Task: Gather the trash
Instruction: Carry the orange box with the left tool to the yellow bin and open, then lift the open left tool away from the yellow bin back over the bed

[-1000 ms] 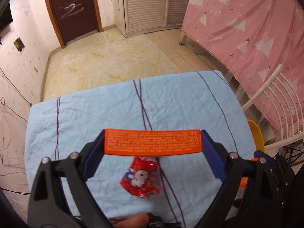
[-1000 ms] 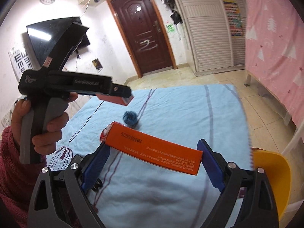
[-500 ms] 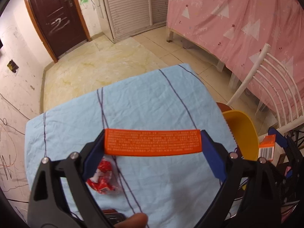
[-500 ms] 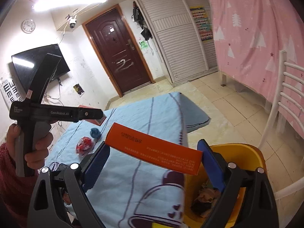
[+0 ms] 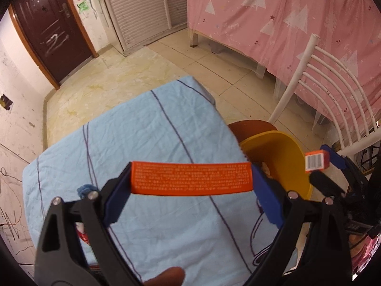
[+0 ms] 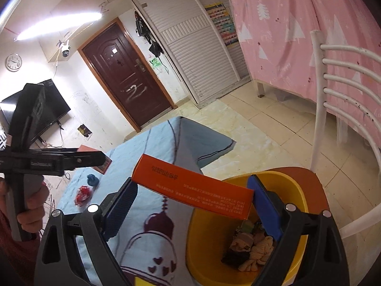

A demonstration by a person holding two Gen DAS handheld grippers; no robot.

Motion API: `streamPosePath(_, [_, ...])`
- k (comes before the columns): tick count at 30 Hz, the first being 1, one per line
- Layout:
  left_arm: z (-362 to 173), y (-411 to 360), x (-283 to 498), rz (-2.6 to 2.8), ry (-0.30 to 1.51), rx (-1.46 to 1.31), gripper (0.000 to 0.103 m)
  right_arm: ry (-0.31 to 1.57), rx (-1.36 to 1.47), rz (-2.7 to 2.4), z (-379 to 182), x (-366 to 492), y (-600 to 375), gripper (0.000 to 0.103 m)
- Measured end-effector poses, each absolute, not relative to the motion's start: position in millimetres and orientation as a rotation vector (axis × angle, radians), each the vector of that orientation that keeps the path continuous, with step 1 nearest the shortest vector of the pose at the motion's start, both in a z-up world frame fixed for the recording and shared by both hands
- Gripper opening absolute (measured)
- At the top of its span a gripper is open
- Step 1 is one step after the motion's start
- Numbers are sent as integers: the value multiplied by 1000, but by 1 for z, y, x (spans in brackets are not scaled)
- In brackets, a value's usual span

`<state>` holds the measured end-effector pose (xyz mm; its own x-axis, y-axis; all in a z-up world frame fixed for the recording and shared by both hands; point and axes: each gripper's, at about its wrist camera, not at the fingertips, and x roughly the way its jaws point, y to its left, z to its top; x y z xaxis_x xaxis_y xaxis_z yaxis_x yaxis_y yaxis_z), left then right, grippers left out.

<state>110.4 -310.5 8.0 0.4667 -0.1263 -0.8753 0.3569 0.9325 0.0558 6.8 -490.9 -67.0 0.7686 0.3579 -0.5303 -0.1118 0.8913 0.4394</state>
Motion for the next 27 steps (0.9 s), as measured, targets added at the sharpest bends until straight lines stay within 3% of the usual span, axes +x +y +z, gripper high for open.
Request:
streamPosePath(11, [2, -359, 109, -352, 1052, 283, 90, 718, 409, 208, -96, 21, -509, 92])
streamPosePath(27, [8, -429, 88, -502, 1062, 286, 90, 635, 510, 60, -97, -5, -583, 94])
